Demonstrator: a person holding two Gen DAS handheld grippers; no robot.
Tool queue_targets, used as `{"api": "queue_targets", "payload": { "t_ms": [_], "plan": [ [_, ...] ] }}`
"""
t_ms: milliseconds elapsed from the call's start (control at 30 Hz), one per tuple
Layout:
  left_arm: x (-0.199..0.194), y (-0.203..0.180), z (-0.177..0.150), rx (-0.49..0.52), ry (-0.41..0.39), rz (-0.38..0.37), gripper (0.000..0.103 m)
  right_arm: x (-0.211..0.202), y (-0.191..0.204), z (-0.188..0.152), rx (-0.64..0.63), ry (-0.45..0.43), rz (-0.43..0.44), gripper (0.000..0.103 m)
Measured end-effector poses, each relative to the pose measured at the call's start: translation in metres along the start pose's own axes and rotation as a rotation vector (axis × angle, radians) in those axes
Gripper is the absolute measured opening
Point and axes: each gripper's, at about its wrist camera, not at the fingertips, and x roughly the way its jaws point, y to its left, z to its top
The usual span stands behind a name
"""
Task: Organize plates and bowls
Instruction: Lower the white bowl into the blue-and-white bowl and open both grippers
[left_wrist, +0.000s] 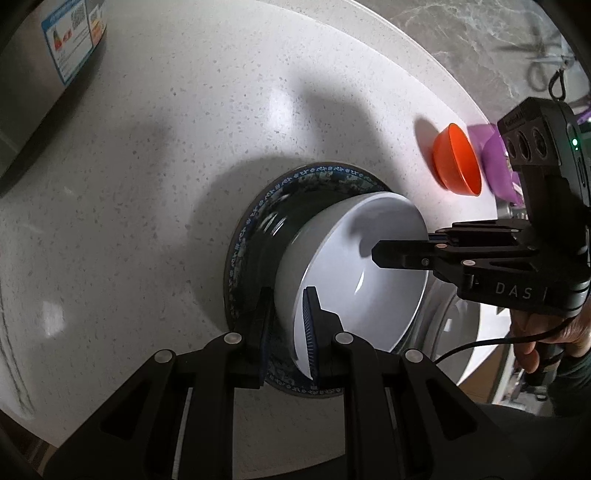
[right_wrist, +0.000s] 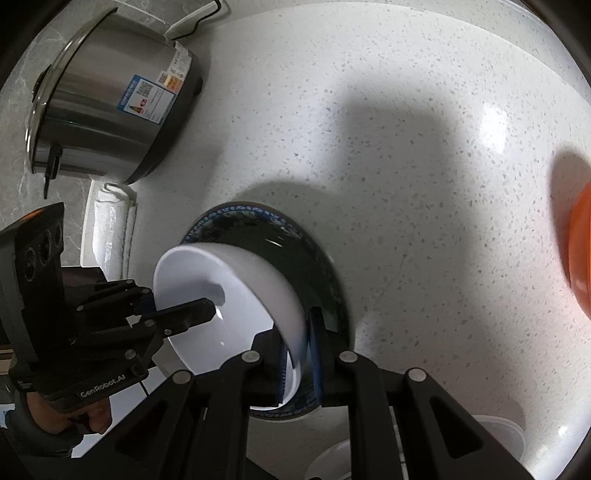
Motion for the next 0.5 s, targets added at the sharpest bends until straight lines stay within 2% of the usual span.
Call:
{"api": "queue_targets", "payload": {
  "t_ms": [200, 233, 300, 433, 500],
  "plan": [
    [-0.005, -0.007, 0.005, 0.017, -0.051, 0.019, 0.017, 0.009, 0.009, 0.002, -0.026, 0.013, -0.043, 0.011],
    [-0.007, -0.007, 0.005, 0.015, -0.061, 0.016, 0.019, 0.012, 0.009, 0.002, -0.027, 0.017, -0.051, 0.011],
    [-0.010, -0.007, 0.005, 0.010, -0.080, 0.004, 0.030, 0.016, 0.010, 0.001, -0.032, 0.018, -0.068, 0.011],
    [-0.011, -0.006, 0.005, 0.010, -0.093, -0.007, 0.033, 0.022, 0.012, 0.003, -0.035, 0.023, -0.078, 0.011],
    [-0.013, -0.006, 0.006, 0.012, -0.099, -0.019, 0.038, 0.023, 0.014, 0.003, -0.047, 0.022, -0.094, 0.011]
  ]
}}
